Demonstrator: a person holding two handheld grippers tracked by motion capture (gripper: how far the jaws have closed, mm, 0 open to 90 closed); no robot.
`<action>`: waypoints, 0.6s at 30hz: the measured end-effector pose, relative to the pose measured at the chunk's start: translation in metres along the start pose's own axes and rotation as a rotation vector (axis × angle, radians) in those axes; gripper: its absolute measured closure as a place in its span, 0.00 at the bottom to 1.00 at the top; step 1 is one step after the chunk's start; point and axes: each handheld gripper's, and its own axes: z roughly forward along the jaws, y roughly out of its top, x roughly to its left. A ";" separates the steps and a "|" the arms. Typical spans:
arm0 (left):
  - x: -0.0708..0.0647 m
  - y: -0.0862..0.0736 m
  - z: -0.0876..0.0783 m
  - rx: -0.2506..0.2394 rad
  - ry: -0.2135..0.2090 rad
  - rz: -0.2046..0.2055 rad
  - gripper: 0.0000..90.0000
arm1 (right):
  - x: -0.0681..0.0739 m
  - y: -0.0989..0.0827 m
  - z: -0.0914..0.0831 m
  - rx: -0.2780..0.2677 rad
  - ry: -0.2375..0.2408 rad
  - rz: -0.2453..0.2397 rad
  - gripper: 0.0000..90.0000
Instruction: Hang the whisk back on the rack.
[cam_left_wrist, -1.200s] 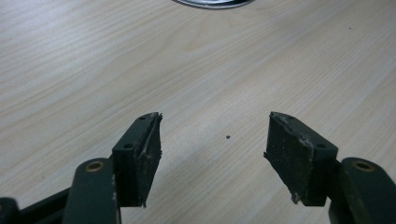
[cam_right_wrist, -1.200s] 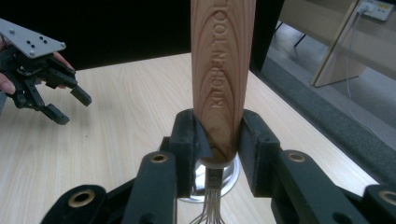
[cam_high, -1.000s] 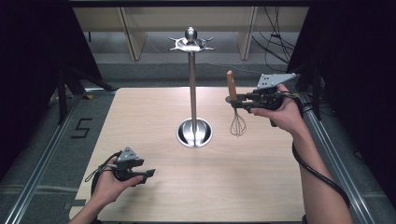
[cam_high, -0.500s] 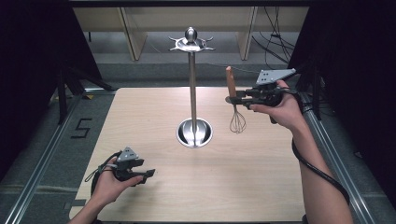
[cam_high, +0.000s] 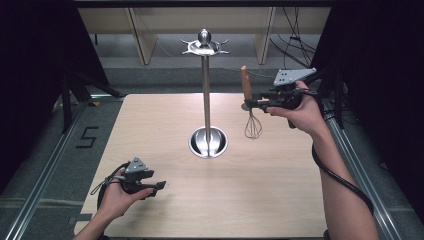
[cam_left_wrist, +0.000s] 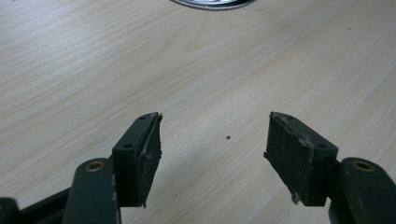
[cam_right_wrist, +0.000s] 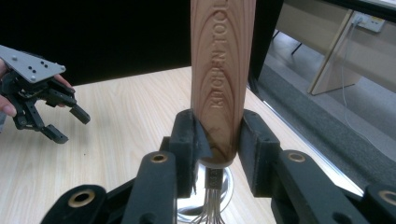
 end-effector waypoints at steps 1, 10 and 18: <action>0.000 0.000 0.000 0.001 -0.004 0.000 0.38 | 0.000 0.001 0.001 -0.010 -0.003 -0.001 0.77; 0.001 0.000 0.001 0.003 0.001 0.000 0.38 | -0.005 0.008 -0.002 -0.019 0.018 -0.002 0.77; 0.001 0.000 0.001 0.004 0.002 0.000 0.38 | -0.010 0.015 -0.001 -0.011 0.046 -0.015 0.77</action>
